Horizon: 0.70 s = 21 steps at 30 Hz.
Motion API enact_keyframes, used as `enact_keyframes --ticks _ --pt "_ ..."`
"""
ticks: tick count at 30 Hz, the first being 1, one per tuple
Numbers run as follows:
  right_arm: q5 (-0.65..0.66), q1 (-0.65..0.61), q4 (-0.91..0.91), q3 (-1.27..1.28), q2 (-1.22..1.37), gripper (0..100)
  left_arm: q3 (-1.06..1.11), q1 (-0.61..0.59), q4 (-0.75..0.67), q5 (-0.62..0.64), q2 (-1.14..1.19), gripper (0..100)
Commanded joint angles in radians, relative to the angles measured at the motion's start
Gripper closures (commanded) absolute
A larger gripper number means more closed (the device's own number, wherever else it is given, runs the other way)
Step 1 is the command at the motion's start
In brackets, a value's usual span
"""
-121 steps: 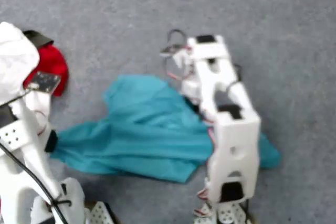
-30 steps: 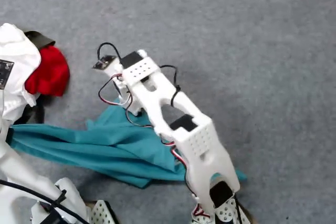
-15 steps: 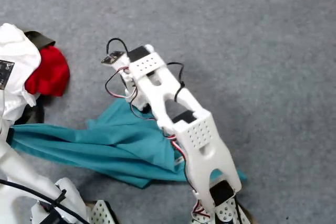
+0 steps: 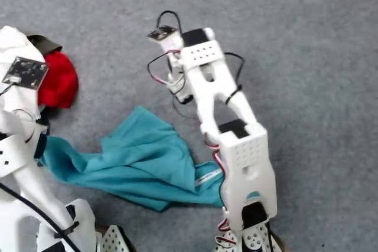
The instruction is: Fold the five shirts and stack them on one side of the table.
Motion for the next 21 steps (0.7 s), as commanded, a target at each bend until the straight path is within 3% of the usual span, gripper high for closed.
enact_keyframes --ticks 1,6,14,16,19,21 --pt "-0.011 -0.089 0.005 -0.021 0.007 97.0 -0.016 0.019 0.006 0.017 -0.014 97" --pt "-0.163 -0.195 -0.003 -0.028 0.065 84.9 -0.015 0.018 0.006 0.017 -0.015 97" --pt "-0.112 -0.227 -0.074 -0.027 0.203 83.9 -0.008 0.016 0.006 0.018 -0.017 97" --pt "-0.091 -0.227 -0.052 -0.031 0.228 85.4 -0.008 0.016 0.006 0.018 -0.017 97" --pt "-0.092 -0.213 -0.028 -0.059 0.236 99.0 -0.012 0.016 0.006 0.018 -0.017 97" --pt "-0.095 -0.184 -0.014 -0.067 0.231 97.9 -0.015 0.016 0.006 0.018 -0.017 97"
